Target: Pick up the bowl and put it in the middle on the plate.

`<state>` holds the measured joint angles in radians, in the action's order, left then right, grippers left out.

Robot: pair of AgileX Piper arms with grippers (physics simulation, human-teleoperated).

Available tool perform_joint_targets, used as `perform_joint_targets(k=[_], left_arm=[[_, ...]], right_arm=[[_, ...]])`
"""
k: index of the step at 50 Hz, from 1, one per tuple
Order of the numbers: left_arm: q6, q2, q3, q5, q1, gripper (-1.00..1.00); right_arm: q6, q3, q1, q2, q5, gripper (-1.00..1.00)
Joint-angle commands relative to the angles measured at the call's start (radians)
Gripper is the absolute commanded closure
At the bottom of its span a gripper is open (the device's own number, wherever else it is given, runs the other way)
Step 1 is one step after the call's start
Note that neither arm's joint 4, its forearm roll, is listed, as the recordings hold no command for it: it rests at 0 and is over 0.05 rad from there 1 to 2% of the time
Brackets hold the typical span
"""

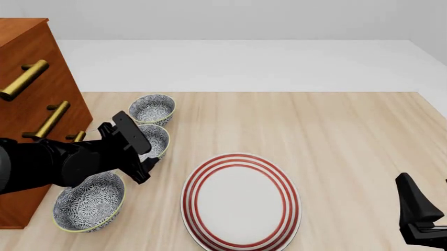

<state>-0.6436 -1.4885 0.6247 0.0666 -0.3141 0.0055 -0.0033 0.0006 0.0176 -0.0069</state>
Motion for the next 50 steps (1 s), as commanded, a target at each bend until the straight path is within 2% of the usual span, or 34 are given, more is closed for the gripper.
perform_joint_targets(k=[1, 11, 15, 28, 38, 50], left_arm=[[-0.023, -0.053, 0.02, -0.002, 0.0, -1.0], [-0.018, -0.098, -0.007, 0.032, -0.004, -1.0], [0.029, -0.109, 0.01, 0.009, -0.026, -1.0], [0.022, -0.155, 0.018, 0.006, -0.008, -1.0], [0.002, -0.223, 0.011, 0.055, 0.027, -1.0], [0.005, -0.236, 0.009, 0.067, 0.047, -1.0]], right_arm=[[0.0, 0.0, 0.0, 0.001, -0.001, -1.0], [0.0, 0.0, 0.0, 0.001, -0.001, -1.0], [0.0, 0.0, 0.0, 0.001, -0.001, -1.0], [0.0, 0.0, 0.0, 0.001, -0.001, -1.0], [0.0, 0.0, 0.0, 0.0, -0.001, -1.0], [0.0, 0.0, 0.0, 0.001, -0.001, -1.0]])
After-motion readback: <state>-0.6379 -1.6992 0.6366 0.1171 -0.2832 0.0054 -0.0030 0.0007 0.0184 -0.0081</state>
